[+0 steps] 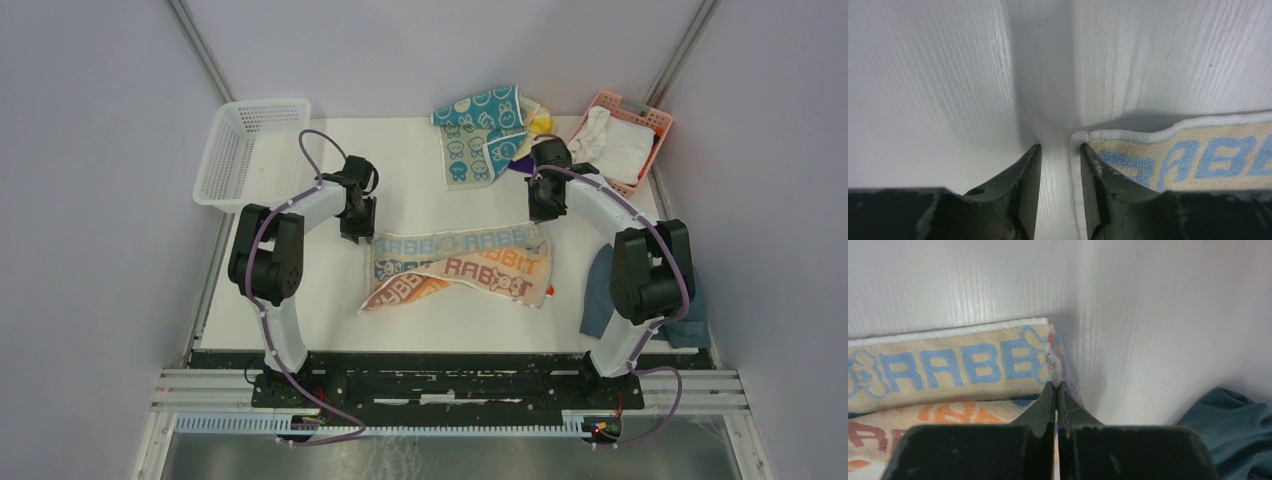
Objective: Roll the towels
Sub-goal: Flatten out the towel at the center of the board.
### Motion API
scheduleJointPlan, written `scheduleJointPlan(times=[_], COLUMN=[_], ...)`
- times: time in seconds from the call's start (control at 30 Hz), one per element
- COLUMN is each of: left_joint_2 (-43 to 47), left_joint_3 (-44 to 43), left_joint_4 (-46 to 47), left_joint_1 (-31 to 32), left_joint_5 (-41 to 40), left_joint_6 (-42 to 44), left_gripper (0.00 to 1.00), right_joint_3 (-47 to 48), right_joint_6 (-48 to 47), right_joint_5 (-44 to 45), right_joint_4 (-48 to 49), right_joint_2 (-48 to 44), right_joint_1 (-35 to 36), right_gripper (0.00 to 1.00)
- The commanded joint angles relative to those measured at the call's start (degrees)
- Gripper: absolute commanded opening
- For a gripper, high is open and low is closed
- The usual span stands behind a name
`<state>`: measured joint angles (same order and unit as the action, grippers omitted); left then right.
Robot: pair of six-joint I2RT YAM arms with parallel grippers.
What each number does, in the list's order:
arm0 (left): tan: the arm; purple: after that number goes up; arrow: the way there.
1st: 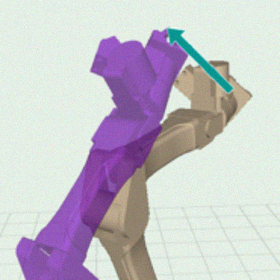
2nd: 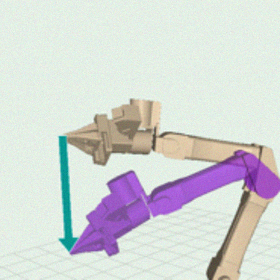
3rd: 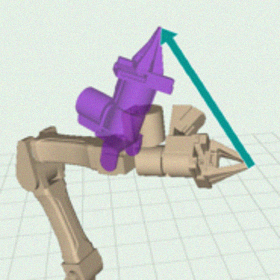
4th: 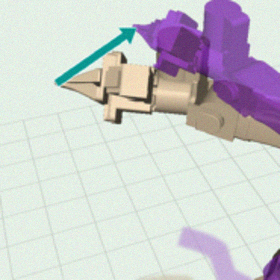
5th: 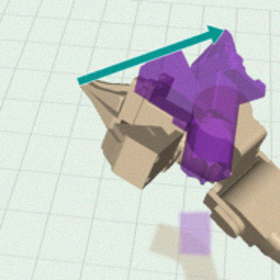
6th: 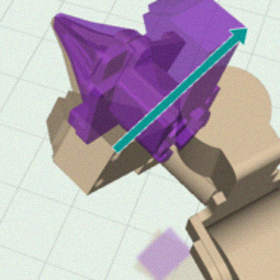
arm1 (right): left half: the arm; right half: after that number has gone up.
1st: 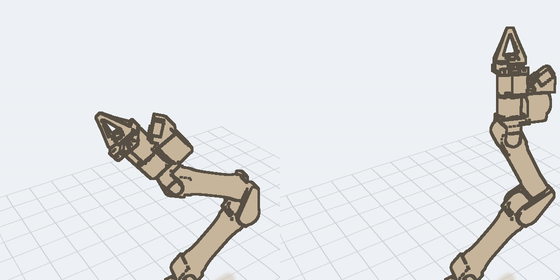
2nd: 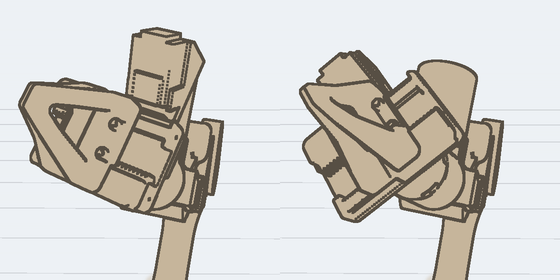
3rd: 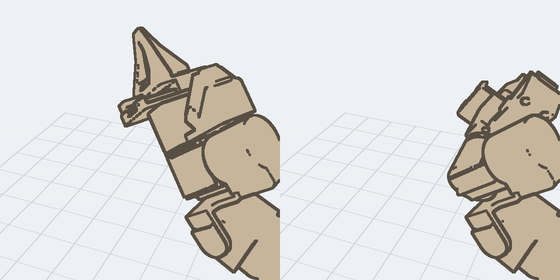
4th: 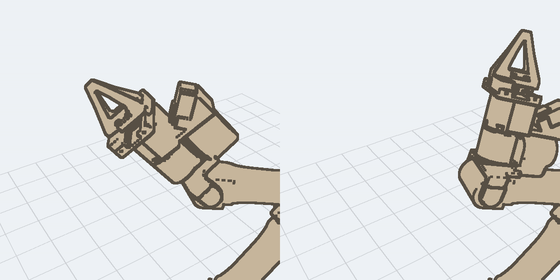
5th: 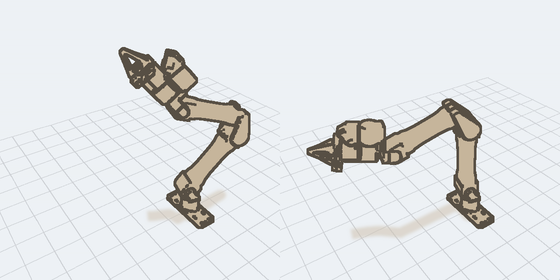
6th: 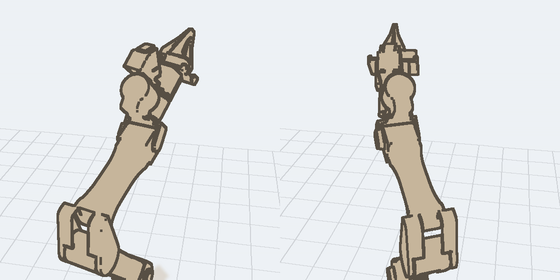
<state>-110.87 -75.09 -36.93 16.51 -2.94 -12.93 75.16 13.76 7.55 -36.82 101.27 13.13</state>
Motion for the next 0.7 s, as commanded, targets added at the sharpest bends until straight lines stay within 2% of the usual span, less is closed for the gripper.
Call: scheduleJointPlan(times=[0.0, 0.17, 0.27, 0.5, 0.67], left_joint_2=[-2.6, -4.2, -5.3, 0.9, 3.5], left_joint_3=[-0.3, -0.3, -0.1, -0.8, -1.0], left_joint_4=[0.0, -0.1, -0.2, -1.4, -1.4], left_joint_1=[1.2, 1.3, 1.3, -1.6, -3.1], left_joint_5=[0.0, 0.0, -0.3, -8.2, -9.4], left_joint_6=[2.0, 1.8, 1.6, 2.0, 2.8], left_gripper=[0.38, 0.19, 0.04, 0.03, 0.03], right_joint_3=[0.1, -0.1, 0.0, 0.2, 0.3], right_joint_6=[0.3, 0.4, 0.5, 0.6, 0.3], right_joint_5=[-0.4, -0.6, -0.6, -0.2, -2.7], right_joint_4=[2.0, 2.3, 2.4, 2.4, 3.1], right_joint_2=[-2.1, -1.9, -2.0, -3.1, -3.0], right_joint_1=[0.2, 0.2, 0.2, 0.2, 0.2], right_gripper=[0.01, 0.01, 0.01, 0.01, 0.00])
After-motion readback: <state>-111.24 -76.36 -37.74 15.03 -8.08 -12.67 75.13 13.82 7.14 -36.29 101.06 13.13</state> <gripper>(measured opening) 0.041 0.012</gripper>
